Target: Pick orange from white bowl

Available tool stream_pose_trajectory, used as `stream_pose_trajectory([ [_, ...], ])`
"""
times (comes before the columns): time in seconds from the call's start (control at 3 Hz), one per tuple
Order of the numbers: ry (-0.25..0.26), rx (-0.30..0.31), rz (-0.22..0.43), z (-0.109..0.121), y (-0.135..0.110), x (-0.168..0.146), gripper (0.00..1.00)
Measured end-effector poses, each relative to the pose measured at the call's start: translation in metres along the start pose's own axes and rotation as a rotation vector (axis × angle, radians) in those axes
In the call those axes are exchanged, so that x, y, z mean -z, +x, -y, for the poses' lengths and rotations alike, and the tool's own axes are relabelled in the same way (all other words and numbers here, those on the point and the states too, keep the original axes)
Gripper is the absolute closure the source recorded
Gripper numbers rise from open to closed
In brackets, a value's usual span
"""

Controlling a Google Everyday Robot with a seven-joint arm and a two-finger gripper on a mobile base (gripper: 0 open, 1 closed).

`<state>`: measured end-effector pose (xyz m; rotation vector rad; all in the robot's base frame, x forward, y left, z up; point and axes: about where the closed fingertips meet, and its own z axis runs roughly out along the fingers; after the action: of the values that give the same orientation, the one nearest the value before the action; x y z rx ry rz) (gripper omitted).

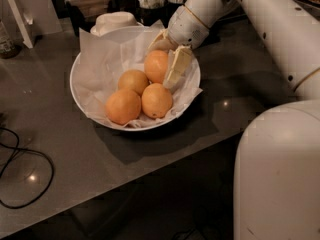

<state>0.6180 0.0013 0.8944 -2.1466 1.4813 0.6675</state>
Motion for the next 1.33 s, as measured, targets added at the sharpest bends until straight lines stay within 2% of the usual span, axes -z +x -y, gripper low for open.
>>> stream_pose_trajectory([
  [0.33, -0.013, -0.031, -0.032, -0.0080, 0.0180, -0.0061, 0.07],
  [0.67, -0.016, -0.039, -0.043, -0.0105, 0.0233, -0.0033, 0.07],
  [1.0, -0.020, -0.045, -0.055, -0.0121, 0.0263, -0.0007, 0.24],
  [1.33, -0.020, -0.045, -0.055, -0.0114, 0.0237, 0.0023, 0.47],
])
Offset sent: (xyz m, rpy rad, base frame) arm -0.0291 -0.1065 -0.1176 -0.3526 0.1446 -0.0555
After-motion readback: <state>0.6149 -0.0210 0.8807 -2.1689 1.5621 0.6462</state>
